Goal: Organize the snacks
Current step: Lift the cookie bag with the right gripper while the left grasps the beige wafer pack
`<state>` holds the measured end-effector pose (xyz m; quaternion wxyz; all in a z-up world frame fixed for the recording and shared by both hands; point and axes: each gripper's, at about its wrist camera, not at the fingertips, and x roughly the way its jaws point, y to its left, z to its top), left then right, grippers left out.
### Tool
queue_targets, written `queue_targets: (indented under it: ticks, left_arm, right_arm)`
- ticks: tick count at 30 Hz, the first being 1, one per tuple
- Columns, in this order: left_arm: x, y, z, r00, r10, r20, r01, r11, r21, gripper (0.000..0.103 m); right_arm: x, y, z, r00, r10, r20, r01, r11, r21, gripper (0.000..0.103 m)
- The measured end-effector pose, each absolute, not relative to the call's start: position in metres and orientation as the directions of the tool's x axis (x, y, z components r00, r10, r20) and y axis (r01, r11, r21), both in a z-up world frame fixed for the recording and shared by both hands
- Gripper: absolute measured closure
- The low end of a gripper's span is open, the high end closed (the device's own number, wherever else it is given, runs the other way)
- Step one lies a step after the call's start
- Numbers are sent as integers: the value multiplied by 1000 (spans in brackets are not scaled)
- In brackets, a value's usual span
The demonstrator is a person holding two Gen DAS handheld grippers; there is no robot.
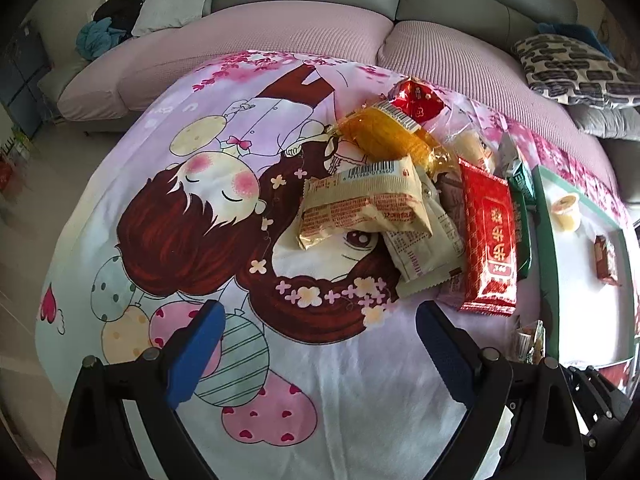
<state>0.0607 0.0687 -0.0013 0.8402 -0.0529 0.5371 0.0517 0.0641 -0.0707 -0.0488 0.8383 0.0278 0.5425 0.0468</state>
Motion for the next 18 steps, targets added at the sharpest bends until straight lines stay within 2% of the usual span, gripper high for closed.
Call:
queue_targets:
  ticks: [11,18]
  left_arm:
    - [91,80,5,459,-92,-883,-202,958,-205,7]
    - [128,87,-7,453,-120,-883,-249,935,-254,7]
  right_arm:
    - [67,-76,-23,483,126,-866,-48,992,118,55]
    - [82,-91,-4,538,134,-832,-31,990,140,55]
